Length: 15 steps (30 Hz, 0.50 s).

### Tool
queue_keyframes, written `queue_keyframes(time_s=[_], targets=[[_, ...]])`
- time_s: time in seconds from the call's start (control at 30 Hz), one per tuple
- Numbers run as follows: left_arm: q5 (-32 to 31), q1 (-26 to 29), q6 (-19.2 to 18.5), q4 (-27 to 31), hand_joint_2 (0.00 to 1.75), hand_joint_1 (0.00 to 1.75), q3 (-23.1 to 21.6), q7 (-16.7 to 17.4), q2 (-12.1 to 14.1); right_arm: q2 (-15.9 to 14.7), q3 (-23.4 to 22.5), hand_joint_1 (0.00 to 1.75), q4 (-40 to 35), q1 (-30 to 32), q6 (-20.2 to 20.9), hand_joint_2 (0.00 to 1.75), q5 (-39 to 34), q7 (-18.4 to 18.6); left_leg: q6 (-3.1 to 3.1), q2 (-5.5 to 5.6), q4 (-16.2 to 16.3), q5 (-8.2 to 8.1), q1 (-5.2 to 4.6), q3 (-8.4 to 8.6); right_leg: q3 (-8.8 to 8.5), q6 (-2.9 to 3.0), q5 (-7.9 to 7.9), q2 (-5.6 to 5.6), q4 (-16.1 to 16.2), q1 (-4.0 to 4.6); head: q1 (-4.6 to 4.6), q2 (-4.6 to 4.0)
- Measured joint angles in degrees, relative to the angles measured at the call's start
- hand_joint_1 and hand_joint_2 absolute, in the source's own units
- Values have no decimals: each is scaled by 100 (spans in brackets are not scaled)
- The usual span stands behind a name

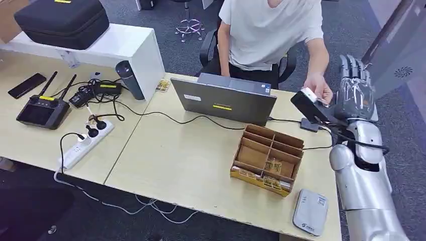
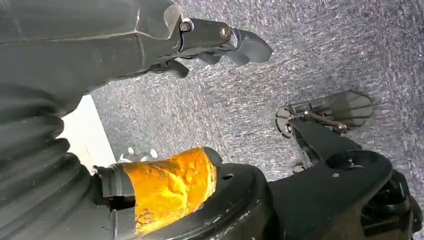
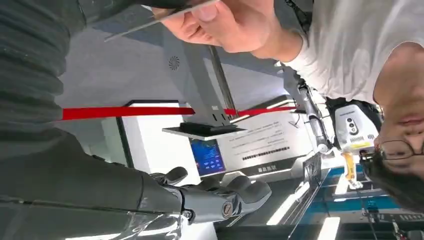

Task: Pass the card to the sensor for recognition and then transmit it.

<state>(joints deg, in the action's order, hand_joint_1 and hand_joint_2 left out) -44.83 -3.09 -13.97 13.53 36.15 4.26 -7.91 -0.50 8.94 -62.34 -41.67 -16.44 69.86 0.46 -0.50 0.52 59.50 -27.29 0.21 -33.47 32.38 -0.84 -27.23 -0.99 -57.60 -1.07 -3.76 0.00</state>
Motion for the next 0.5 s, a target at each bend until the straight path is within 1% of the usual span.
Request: queue_keyframes(time_s=[0.07,0.1,0.33,0.5], targets=[[-4,-2,-15,-2,175,0,9,46,2,2,9,0,0,0,-2,175,-11,-4,0,0,0,0,0,0,0,0,0,0,0,0,0,0],[-9,-2,-24,-2,175,0,11,48,2,7,13,175,2,0,-2,175,-13,-9,0,0,0,0,0,0,1,0,0,0,0,0,0,0],[-44,-5,-48,-4,175,0,46,50,4,17,64,175,24,0,35,175,-206,-164,0,0,0,0,0,-1,2,0,0,1,0,0,0,0],[-57,-6,-81,-11,175,0,70,50,9,22,99,175,33,-2,61,175,-232,-173,0,0,0,0,0,-2,2,0,0,1,0,0,0,0]])
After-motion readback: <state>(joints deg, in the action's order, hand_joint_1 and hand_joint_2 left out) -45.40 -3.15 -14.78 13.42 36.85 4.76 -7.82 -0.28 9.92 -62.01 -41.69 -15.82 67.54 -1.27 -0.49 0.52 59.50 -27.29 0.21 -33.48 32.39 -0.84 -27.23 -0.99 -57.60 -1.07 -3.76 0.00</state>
